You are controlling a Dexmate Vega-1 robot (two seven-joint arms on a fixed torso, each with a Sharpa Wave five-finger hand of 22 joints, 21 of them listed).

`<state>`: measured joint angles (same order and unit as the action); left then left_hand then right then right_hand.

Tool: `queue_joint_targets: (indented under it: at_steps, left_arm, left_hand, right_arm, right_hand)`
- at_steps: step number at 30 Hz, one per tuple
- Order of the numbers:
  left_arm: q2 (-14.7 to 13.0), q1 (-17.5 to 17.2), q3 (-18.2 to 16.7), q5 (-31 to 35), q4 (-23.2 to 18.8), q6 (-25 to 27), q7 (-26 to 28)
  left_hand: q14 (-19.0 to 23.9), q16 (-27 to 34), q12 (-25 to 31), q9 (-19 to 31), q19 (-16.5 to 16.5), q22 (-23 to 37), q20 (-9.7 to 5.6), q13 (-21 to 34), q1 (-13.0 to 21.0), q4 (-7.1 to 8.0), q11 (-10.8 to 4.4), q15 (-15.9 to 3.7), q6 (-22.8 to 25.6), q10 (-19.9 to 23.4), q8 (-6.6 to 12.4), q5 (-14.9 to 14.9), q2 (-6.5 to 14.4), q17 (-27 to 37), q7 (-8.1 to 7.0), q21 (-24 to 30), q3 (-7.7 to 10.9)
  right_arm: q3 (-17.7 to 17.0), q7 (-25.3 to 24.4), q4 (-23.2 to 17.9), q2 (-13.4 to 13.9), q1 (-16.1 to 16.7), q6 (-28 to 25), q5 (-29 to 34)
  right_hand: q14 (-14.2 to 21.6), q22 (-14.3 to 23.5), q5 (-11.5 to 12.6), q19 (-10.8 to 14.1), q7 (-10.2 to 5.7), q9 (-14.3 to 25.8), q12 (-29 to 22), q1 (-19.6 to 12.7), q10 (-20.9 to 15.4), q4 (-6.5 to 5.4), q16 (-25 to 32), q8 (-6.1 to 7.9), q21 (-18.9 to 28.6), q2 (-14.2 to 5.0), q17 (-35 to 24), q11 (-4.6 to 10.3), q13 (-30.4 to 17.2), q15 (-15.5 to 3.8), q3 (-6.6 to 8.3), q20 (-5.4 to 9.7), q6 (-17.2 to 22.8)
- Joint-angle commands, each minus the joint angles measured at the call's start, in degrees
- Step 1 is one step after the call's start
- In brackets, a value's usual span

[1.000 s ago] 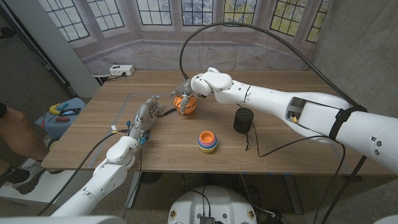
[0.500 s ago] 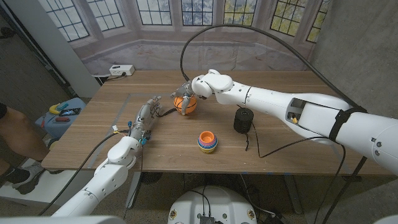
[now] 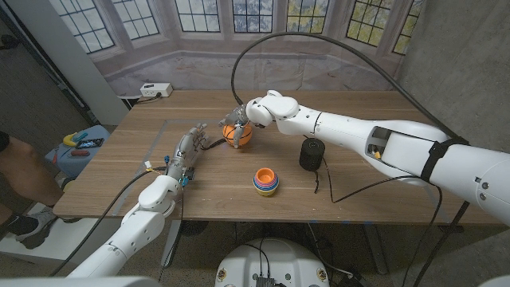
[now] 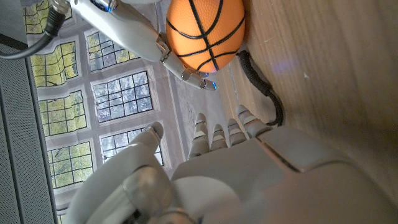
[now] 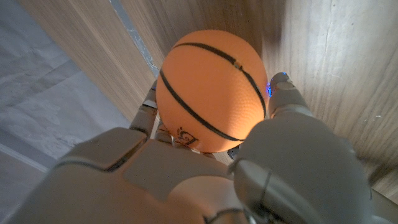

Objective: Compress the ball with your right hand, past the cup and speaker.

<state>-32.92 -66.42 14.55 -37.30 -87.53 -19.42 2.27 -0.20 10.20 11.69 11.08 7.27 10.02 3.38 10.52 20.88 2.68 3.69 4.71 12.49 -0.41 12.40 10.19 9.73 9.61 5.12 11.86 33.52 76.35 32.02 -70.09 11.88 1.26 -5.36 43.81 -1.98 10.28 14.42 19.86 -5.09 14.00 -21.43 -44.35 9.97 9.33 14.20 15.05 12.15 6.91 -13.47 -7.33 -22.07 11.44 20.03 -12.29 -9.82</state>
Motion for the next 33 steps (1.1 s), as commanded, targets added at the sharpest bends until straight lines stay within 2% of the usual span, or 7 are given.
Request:
queue_joint_targets:
  at_steps: [1,6,11,15,19,27,33]
  left_arm:
    - [0.33,0.38,0.05,-0.66,0.95,-0.09,-0.83]
    - [0.43,0.96,0.44,-0.74,1.47,0.17,-1.38]
    - [0.46,1.32,0.62,-0.77,1.75,0.32,-1.63]
    - [0.56,1.58,0.77,-0.73,1.92,0.35,-1.69]
    - [0.66,1.75,0.92,-0.74,2.04,0.43,-1.71]
    - [0.80,1.77,1.16,-0.78,2.13,0.68,-1.60]
    - [0.90,1.91,1.31,-0.73,2.21,0.72,-1.58]
  left_hand:
    - [0.35,0.07,0.42,0.12,0.58,0.07,0.13,0.34,-0.67,0.13,0.11,0.23,0.64,0.23,-0.02,-0.19,0.04,0.17,-0.08,-0.12,0.45]
    - [0.42,0.08,0.43,0.14,0.58,0.08,0.19,0.34,-0.74,0.11,0.15,0.24,0.72,0.31,-0.07,-0.19,0.03,0.16,-0.04,-0.14,0.52]
    - [0.43,0.07,0.42,0.16,0.59,0.08,0.21,0.34,-0.80,0.09,0.22,0.29,0.72,0.34,-0.14,-0.19,0.02,0.16,-0.11,-0.16,0.58]
    - [0.46,0.07,0.43,0.17,0.65,0.08,0.25,0.34,-0.85,0.07,0.17,0.27,0.72,0.41,-0.20,-0.20,0.02,0.16,-0.06,-0.16,0.63]
    - [0.46,0.06,0.43,0.18,0.68,0.08,0.24,0.35,-0.90,0.05,0.16,0.29,0.73,0.46,-0.26,-0.20,0.01,0.16,-0.17,-0.16,0.68]
    - [0.53,0.06,0.44,0.21,0.76,0.09,0.62,0.35,-0.99,0.03,0.18,0.34,0.84,0.56,-0.31,-0.20,0.00,0.16,-0.34,-0.16,0.77]
    - [0.54,0.06,0.42,0.22,0.84,0.10,0.70,0.35,-1.05,0.01,0.16,0.29,0.89,0.57,-0.35,-0.21,0.00,0.16,-0.35,-0.14,0.83]
  right_arm:
    - [0.43,-0.12,1.17,-0.80,-0.49,0.68,-0.15]
    - [0.63,-0.95,0.62,-0.33,-0.28,0.71,0.41]
    - [0.50,-1.97,-0.13,0.34,0.15,0.69,0.90]
    - [0.54,-2.12,-0.55,0.64,0.32,0.42,1.48]
    - [0.32,-2.96,-0.92,1.10,0.69,0.68,1.72]
    - [0.34,-2.14,-1.03,1.23,0.92,0.21,2.19]
    - [0.13,-2.83,-1.50,1.67,1.28,0.42,2.51]
  right_hand:
    - [0.72,0.14,0.24,0.97,0.43,0.17,-0.98,-1.23,1.93,0.00,0.42,0.31,0.48,0.00,-0.37,0.78,-0.78,0.24,0.49,-0.06,-6.99]
    - [1.79,0.16,0.16,1.61,0.46,0.30,-1.84,-1.90,1.64,0.06,0.69,0.40,0.54,-0.07,-0.62,0.91,-1.67,0.10,0.75,-0.04,-6.66]
    - [4.24,0.20,0.08,3.36,0.52,0.61,-4.16,-3.28,-0.07,0.16,1.33,0.93,0.83,0.05,-1.12,1.54,-3.62,-1.25,1.19,0.04,-5.18]
    - [4.79,0.20,0.06,3.81,0.66,0.69,-4.52,-3.54,0.01,0.13,1.47,1.01,0.90,0.08,-1.25,1.60,-4.09,-1.49,1.28,0.06,-4.98]
    - [6.34,0.19,-0.10,5.06,0.74,0.98,-6.62,-4.17,-1.86,-0.02,1.83,1.15,1.03,0.14,-1.71,2.48,-5.70,-2.18,1.48,0.03,-4.58]
    - [7.84,0.18,-0.13,6.09,1.37,1.17,-7.35,-4.87,-1.23,-0.12,2.34,1.28,1.15,-0.39,-2.22,2.27,-6.86,-3.51,1.93,0.11,-4.16]
    - [9.00,0.14,-0.21,7.03,1.74,1.32,-8.87,-5.74,-2.40,-0.08,2.75,1.58,1.15,-0.66,-2.92,3.03,-8.08,-4.81,2.37,0.13,-3.28]
